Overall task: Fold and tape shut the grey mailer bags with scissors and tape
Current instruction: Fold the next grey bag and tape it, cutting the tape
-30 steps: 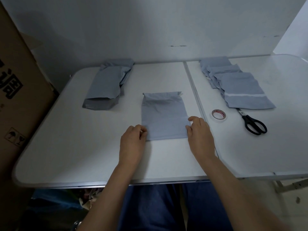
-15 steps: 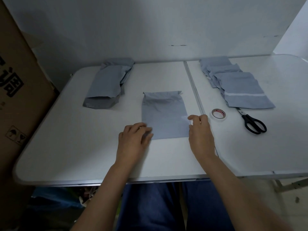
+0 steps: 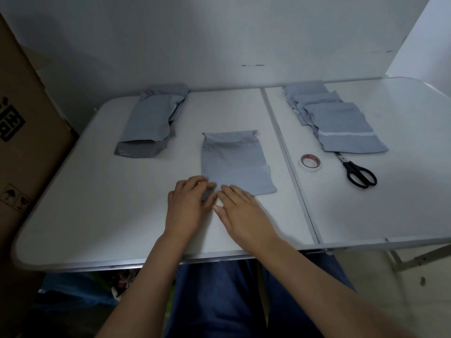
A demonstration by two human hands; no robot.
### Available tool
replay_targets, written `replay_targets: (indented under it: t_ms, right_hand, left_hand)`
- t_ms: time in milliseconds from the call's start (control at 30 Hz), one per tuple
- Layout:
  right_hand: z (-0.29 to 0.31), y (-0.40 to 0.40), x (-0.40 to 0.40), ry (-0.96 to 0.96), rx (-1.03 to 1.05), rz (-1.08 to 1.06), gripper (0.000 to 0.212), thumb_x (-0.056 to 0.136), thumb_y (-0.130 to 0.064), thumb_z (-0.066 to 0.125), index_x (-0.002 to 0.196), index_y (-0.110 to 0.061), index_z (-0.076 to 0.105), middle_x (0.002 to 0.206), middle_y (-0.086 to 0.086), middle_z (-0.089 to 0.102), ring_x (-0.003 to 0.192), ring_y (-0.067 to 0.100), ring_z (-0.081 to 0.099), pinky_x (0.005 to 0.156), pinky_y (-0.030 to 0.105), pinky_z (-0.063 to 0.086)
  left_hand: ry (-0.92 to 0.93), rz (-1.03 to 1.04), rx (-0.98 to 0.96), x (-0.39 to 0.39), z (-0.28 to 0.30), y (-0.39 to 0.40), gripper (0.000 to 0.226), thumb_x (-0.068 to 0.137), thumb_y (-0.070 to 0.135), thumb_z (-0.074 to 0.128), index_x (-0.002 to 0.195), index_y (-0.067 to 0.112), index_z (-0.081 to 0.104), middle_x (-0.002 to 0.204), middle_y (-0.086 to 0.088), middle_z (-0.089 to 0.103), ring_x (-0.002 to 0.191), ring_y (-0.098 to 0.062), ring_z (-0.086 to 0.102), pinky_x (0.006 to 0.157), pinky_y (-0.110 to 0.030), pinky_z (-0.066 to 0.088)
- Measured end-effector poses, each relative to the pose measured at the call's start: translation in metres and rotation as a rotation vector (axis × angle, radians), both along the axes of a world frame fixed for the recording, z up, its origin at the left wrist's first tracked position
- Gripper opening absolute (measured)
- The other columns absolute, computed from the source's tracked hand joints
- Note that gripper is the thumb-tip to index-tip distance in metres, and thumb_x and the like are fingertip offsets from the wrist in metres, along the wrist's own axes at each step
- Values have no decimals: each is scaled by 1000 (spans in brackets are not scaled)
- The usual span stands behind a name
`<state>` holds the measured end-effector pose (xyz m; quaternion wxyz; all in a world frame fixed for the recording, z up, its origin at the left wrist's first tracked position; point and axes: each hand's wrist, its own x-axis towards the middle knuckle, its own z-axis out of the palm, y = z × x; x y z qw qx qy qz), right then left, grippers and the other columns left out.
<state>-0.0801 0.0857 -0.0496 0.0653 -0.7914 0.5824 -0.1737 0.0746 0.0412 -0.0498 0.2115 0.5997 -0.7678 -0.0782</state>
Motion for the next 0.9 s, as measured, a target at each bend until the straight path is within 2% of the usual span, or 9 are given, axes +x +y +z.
replay_targets:
  t_ms: [67,167,233,300,467,600,900]
  right_hand:
    - [1,4,-4,38,25,7,77,100,-50,0,135,-9,54,142,8,51,135,26,44,113,41,30]
    - [2,9,-12,52,59,3,87,92,-57,-13,146,-13,40,154,3,35,145,21,26,119,38,16]
    - [5,13,-19,64,109,-10,89,86,-60,-16,151,-18,27,160,-3,20,149,16,10,120,34,4]
    - [8,19,-27,67,143,-36,87,84,-60,-15,153,-21,20,161,-6,13,149,13,3,120,32,-1]
    - [8,29,-44,92,173,-139,80,89,-59,-14,154,-23,16,161,-9,10,149,10,2,121,33,-1]
    - [7,33,-52,88,164,-214,85,82,-52,-19,153,-25,19,160,-12,12,148,6,5,121,36,1]
    - [2,38,-82,144,122,-304,82,85,-45,-17,152,-25,26,158,-13,19,147,7,12,121,35,3]
  left_hand:
    - [-6,11,-1,0,-1,0,31,94,43,53,122,33,62,134,11,51,121,-18,42,86,-30,29]
    - [5,1,-3,0,-1,2,30,94,43,54,121,33,62,133,11,51,120,-19,43,85,-31,29]
    - [15,-4,-1,1,0,2,30,93,43,55,121,33,62,134,10,51,121,-18,43,86,-31,30]
    - [17,1,9,1,1,2,30,93,44,54,121,33,62,134,11,50,121,-17,42,88,-32,31]
    - [23,19,5,1,0,1,29,92,44,57,118,34,64,133,12,51,120,-19,42,85,-31,29]
    - [52,15,-7,1,0,2,27,91,42,60,116,33,66,131,11,53,118,-19,43,85,-32,32]
    - [58,11,-15,1,-1,3,27,91,43,60,115,34,66,130,11,53,118,-20,45,87,-35,37]
